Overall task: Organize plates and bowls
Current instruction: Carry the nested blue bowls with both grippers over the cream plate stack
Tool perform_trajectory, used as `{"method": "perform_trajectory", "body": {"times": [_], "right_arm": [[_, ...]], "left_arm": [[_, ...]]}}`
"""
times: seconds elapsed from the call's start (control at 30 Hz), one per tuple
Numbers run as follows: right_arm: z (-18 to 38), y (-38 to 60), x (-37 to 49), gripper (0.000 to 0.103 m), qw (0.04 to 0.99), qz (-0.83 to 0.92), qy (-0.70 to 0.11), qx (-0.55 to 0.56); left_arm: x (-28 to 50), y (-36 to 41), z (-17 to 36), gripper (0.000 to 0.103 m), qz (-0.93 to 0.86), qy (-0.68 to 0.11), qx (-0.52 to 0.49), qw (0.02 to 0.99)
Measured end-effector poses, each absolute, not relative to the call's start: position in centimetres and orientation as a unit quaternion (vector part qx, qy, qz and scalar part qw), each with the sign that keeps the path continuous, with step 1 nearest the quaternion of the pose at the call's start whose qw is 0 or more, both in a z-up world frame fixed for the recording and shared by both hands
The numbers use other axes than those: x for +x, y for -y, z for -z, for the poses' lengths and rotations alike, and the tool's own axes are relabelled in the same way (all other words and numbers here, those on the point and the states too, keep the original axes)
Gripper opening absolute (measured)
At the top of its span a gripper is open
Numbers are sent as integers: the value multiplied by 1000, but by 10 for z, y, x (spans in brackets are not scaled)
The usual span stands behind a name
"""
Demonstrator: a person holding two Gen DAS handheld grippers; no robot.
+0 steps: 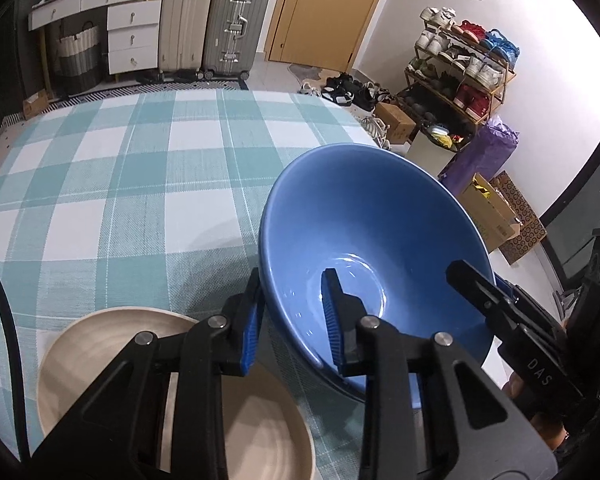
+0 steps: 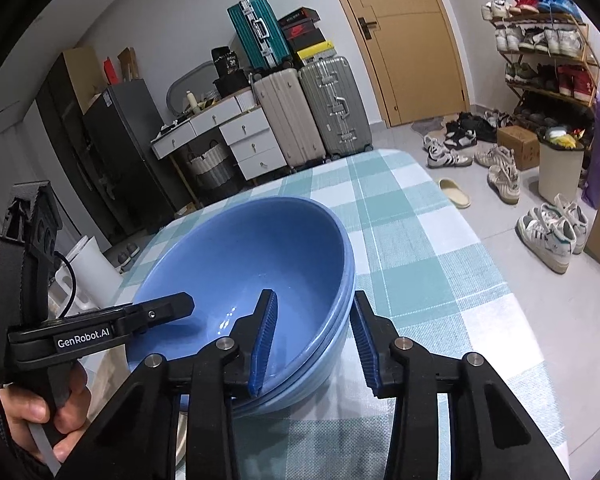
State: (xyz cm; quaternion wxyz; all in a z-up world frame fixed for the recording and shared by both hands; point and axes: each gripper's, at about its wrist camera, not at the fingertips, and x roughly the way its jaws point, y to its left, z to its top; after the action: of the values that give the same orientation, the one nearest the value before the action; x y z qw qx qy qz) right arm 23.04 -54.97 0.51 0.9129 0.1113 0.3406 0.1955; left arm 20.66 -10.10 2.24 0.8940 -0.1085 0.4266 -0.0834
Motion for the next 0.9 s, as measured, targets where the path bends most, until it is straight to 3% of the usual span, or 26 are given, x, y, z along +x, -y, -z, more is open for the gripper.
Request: {"method": "perform_trajectory", "body": {"times": [0.9], "right_arm": [[-59,513,177,39,912,-251,-313,82]], "left_arm": [[102,64,-97,25,35,-383,-99,918]]}}
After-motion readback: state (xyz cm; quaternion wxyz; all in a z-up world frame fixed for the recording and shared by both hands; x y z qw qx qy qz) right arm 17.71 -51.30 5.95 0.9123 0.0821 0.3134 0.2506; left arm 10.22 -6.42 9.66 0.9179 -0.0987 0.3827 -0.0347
